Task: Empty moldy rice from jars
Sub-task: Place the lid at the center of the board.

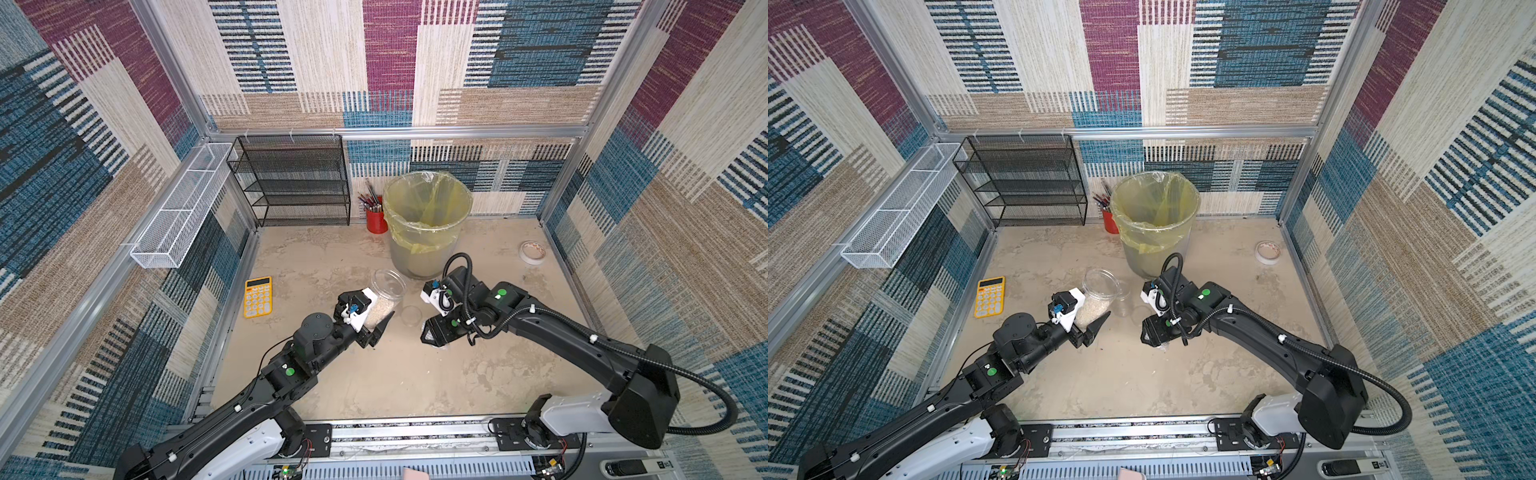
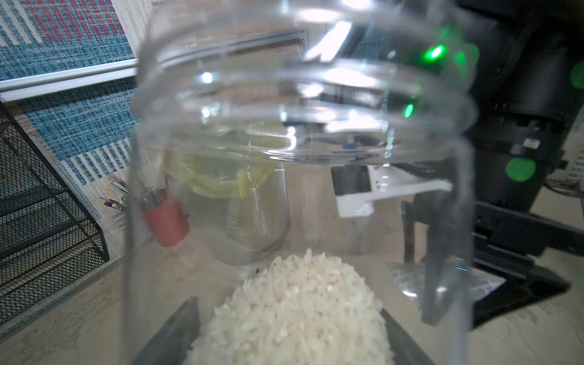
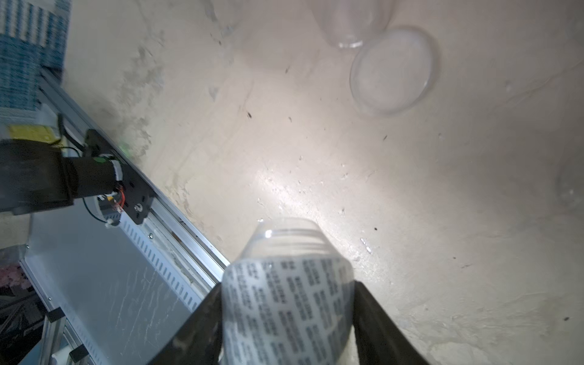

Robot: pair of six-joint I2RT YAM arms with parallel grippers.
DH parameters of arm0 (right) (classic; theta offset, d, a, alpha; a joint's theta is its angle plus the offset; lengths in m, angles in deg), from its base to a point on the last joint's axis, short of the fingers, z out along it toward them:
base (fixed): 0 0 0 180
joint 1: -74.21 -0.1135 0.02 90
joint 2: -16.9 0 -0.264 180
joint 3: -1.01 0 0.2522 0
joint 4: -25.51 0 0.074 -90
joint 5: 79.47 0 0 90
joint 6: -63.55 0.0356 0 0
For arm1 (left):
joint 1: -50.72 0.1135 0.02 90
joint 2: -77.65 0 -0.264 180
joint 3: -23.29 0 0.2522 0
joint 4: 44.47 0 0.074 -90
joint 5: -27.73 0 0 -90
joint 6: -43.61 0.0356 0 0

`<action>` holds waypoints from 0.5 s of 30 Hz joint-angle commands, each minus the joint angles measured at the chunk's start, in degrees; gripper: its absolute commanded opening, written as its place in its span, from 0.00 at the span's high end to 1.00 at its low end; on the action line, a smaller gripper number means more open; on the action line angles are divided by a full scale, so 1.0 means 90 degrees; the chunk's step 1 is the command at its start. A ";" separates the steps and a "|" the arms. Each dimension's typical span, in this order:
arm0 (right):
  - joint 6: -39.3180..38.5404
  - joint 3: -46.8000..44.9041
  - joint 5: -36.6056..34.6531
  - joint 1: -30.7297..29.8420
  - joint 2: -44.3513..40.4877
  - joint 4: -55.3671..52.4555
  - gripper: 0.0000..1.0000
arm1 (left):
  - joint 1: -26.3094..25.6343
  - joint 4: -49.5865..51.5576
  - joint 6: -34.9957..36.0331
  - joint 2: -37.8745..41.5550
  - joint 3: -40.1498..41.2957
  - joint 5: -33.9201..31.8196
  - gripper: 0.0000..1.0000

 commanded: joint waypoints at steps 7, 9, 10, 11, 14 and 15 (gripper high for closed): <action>0.0345 -0.0605 -0.0458 -0.0255 0.0719 0.1133 0.40 | -0.0003 -0.0244 -0.0168 0.0109 -0.0034 -0.0019 0.54; 0.0424 -0.0684 -0.0499 -0.0338 0.0869 0.1311 0.38 | -0.0005 -0.0240 -0.0178 0.0131 -0.0003 -0.0040 0.54; 0.0462 -0.0701 -0.0538 -0.0376 0.0927 0.1367 0.38 | 0.0002 -0.0238 -0.0193 0.0140 0.0012 -0.0049 0.54; 0.0496 -0.0692 -0.0625 -0.0421 0.1017 0.1383 0.38 | 0.0002 -0.0252 -0.0197 0.0141 0.0039 -0.0058 0.54; 0.0556 -0.0693 -0.0878 -0.0467 0.1184 0.1454 0.36 | 0.0002 -0.0291 -0.0198 0.0151 0.0094 -0.0083 0.55; 0.0557 -0.0710 -0.0881 -0.0482 0.1249 0.1496 0.35 | -0.0001 -0.0306 -0.0203 0.0141 0.0105 -0.0105 0.55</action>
